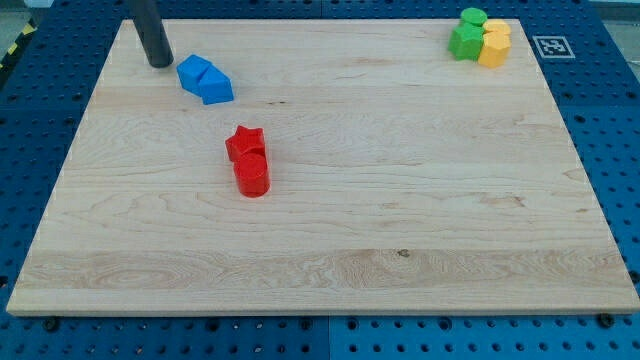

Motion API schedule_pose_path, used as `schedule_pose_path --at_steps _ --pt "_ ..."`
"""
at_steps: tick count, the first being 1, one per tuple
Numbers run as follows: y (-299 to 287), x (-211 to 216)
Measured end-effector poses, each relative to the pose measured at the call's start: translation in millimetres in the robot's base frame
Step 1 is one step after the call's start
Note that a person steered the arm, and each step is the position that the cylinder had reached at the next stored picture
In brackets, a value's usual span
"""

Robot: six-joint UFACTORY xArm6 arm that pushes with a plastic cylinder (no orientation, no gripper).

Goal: Place the blue blocks below the green star

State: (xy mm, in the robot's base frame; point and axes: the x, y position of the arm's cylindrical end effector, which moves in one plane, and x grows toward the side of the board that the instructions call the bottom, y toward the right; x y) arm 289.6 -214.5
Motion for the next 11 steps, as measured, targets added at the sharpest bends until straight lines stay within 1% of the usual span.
schedule_pose_path --at_steps 2,4,8,11 --pt "47.4 9.8" --pt "61.0 36.8" --pt "70.5 84.5" --pt "83.2 110.1"
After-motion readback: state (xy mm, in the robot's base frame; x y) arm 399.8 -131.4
